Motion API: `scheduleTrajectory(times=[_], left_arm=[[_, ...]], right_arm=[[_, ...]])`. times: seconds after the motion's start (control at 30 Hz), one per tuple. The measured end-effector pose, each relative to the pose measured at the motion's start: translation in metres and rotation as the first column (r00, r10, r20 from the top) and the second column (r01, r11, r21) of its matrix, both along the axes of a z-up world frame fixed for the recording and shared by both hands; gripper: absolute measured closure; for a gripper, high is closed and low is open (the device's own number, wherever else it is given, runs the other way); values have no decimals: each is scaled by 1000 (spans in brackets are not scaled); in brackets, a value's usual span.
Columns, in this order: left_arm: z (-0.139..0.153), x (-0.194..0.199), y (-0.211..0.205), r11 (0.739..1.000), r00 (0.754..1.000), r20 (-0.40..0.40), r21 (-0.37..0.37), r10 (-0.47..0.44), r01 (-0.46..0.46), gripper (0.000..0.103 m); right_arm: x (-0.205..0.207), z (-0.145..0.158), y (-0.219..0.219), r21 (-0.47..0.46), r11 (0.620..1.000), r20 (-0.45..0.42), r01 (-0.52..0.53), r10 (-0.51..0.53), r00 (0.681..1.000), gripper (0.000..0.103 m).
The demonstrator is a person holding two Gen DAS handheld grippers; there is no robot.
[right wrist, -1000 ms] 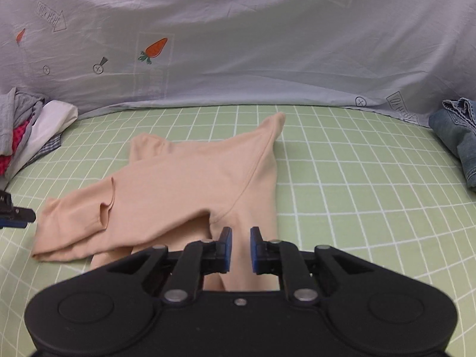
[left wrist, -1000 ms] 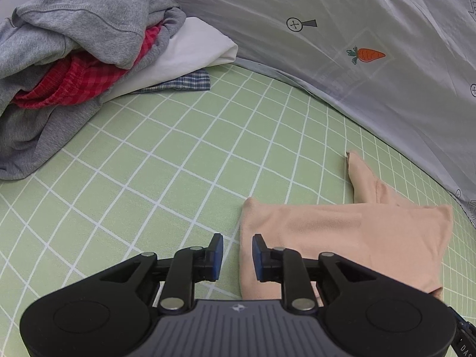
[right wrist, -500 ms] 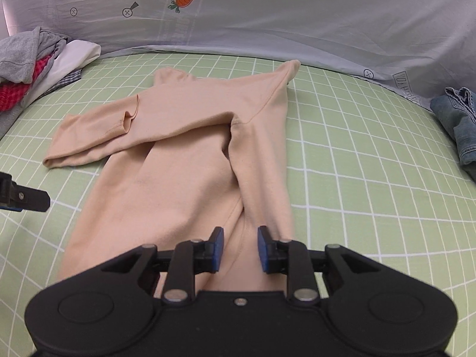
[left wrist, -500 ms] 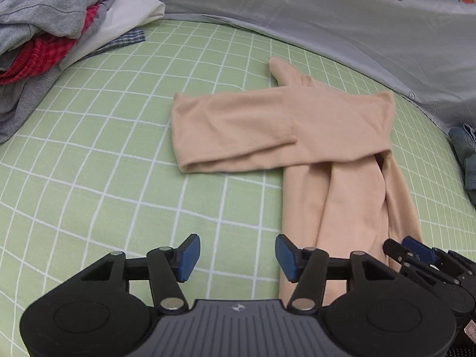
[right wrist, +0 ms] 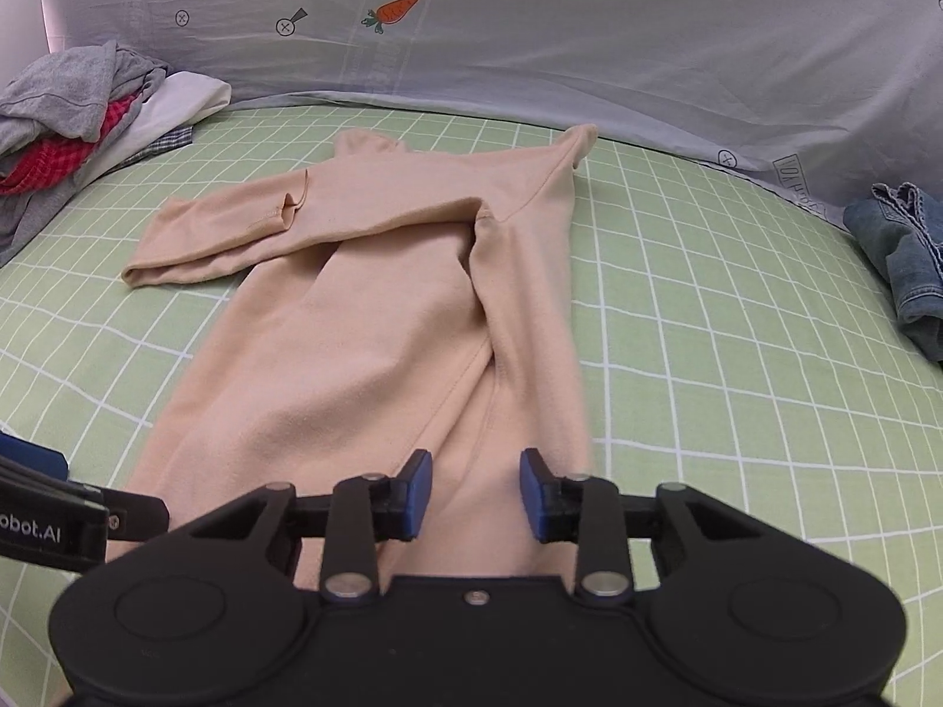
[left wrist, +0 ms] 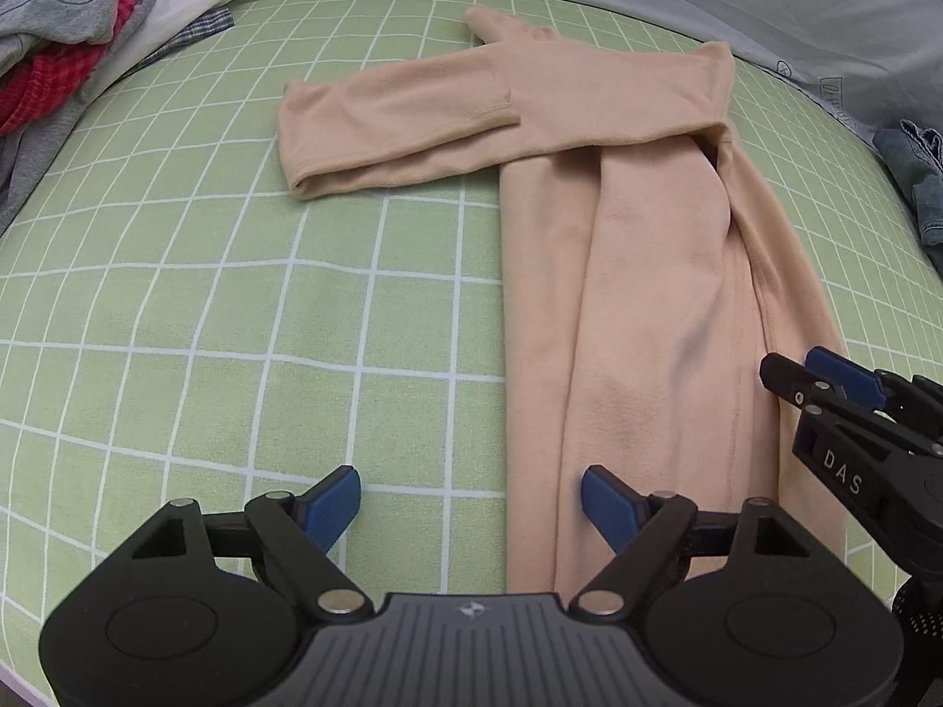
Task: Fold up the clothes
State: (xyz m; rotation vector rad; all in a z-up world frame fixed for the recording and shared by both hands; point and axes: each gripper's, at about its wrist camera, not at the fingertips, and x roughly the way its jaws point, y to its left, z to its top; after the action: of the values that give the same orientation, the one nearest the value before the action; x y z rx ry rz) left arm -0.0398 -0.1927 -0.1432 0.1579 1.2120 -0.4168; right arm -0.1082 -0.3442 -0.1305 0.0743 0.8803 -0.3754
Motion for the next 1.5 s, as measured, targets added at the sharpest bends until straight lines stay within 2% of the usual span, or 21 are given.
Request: scheduleTrajectory(times=[0.13, 0.2, 0.23, 0.27, 0.37, 0.47, 0.53, 0.6, 0.73, 0.8, 0.83, 0.93, 0.97, 1.0, 1.03, 1.07, 1.1, 1.17, 1.23, 1.27, 1.5], left_arm=[[0, -2, 0, 1000, 1000, 3, 12, -5, 5, 18], [0, -2, 0, 1000, 1000, 6, 15, -10, 10, 17], [0, -3, 0, 1000, 1000, 6, 17, -12, 12, 17], [0, -3, 0, 1000, 1000, 6, 18, -14, 14, 17], [-1, -3, 0, 1000, 1000, 4, 16, -18, 18, 17], [-1, -3, 2, 1000, 1000, 0, 9, -18, 18, 17], [-2, -3, 2, 1000, 1000, -1, 8, -17, 17, 17], [-2, -3, 2, 1000, 1000, -1, 10, -18, 18, 16], [-3, -3, 1, 1000, 1000, -4, 9, -19, 19, 16], [-3, -1, 4, 1000, 1000, -10, 2, -8, 8, 16], [-3, 0, 6, 1000, 1000, -13, -1, -2, 2, 16], [0, 8, 14, 999, 999, -8, -19, 38, -38, 16], [2, 11, 17, 998, 999, 2, -19, 52, -51, 16], [4, 15, 19, 998, 998, 11, -19, 65, -65, 16], [5, 19, 22, 997, 997, 21, -20, 79, -78, 16], [7, 23, 24, 996, 995, 30, -20, 92, -91, 16], [8, 27, 25, 995, 994, 41, -18, 103, -103, 16], [6, 37, 28, 993, 991, 53, -15, 121, -121, 16], [6, 47, 32, 990, 989, 59, -18, 139, -138, 16], [6, 52, 35, 989, 986, 66, -20, 150, -149, 16], [10, 104, 57, 973, 965, 127, -3, 229, -230, 16]], right_arm=[[2, -5, -2, -8, 1000, -18, -6, 6, 1000, 83], [4, -5, 1, -19, 999, -22, -31, 30, 999, 89], [4, -5, 2, -21, 999, -17, -40, 40, 999, 100], [3, -4, 4, -20, 999, -11, -48, 48, 999, 100], [-7, 11, 5, -2, 999, 84, -40, 40, 996, 101], [-24, 34, 1, 94, 994, 244, -55, 30, 969, 101], [-26, 38, -3, 178, 982, 290, -66, 12, 957, 101], [-18, 29, -3, 207, 976, 264, -71, 14, 964, 101], [0, -6, -8, 303, 953, 136, -19, -24, 990, 100], [-3, -8, -9, 325, 946, 130, -14, -29, 991, 98], [-3, -6, -9, 329, 944, 121, -20, -22, 992, 94], [-7, 5, -9, 323, 946, 138, -30, -16, 990, 57], [-8, 10, -9, 310, 950, 147, -32, -15, 989, 48], [-7, 15, -9, 288, 957, 154, -36, -10, 988, 44], [-4, 19, -9, 264, 964, 159, -40, -2, 987, 35], [-1, 23, -8, 226, 974, 164, -34, -4, 986, 20], [3, 26, -7, 180, 983, 173, -23, -9, 985, 14], [13, 31, -6, 102, 994, 198, -24, 4, 980, 9], [29, 34, -6, 60, 997, 207, -47, 33, 978, 0], [38, 35, -6, 48, 997, 210, -58, 47, 977, 0], [112, 28, -6, 69, 992, 204, -102, 86, 975, 0]])
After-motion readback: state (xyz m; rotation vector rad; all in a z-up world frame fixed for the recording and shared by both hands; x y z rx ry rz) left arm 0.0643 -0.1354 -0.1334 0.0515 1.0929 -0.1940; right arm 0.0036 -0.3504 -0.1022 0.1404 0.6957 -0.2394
